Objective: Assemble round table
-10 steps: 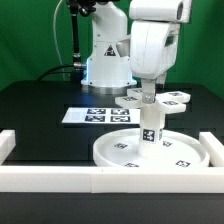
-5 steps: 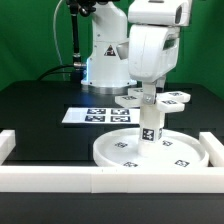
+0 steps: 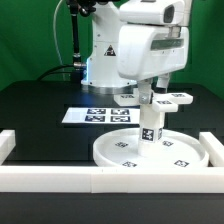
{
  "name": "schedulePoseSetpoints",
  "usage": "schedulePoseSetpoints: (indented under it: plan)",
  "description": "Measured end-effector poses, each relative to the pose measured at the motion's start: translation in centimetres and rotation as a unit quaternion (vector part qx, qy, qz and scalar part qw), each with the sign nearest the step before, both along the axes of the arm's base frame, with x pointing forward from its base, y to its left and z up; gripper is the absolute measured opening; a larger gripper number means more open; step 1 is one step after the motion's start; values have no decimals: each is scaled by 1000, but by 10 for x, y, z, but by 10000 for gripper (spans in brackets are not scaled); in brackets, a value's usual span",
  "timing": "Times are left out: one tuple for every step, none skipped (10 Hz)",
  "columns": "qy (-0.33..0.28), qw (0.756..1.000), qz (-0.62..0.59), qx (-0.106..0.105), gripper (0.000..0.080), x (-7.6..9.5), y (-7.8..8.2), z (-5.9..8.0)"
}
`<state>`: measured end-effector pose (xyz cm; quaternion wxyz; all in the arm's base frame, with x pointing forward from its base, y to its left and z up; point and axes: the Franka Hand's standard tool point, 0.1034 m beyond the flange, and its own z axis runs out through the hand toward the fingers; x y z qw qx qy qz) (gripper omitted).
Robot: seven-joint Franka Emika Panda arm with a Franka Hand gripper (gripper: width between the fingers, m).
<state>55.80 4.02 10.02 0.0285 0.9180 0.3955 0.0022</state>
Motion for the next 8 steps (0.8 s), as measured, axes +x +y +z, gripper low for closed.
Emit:
schedulePoseSetpoints:
  plan:
    - [-3, 998, -58, 4, 439, -1, 0, 0]
    - [-5, 994, -110, 6, 439, -2, 0, 0]
    - [-7, 982, -187, 14, 439, -4, 1, 0]
    - [-7, 969, -246, 20, 439, -5, 0, 0]
    - [-8, 959, -283, 23, 439, -5, 0, 0]
    - [-10, 949, -314, 25, 439, -5, 0, 0]
    - [-10, 939, -342, 25, 440, -5, 0, 0]
    - [-12, 926, -376, 26, 440, -5, 0, 0]
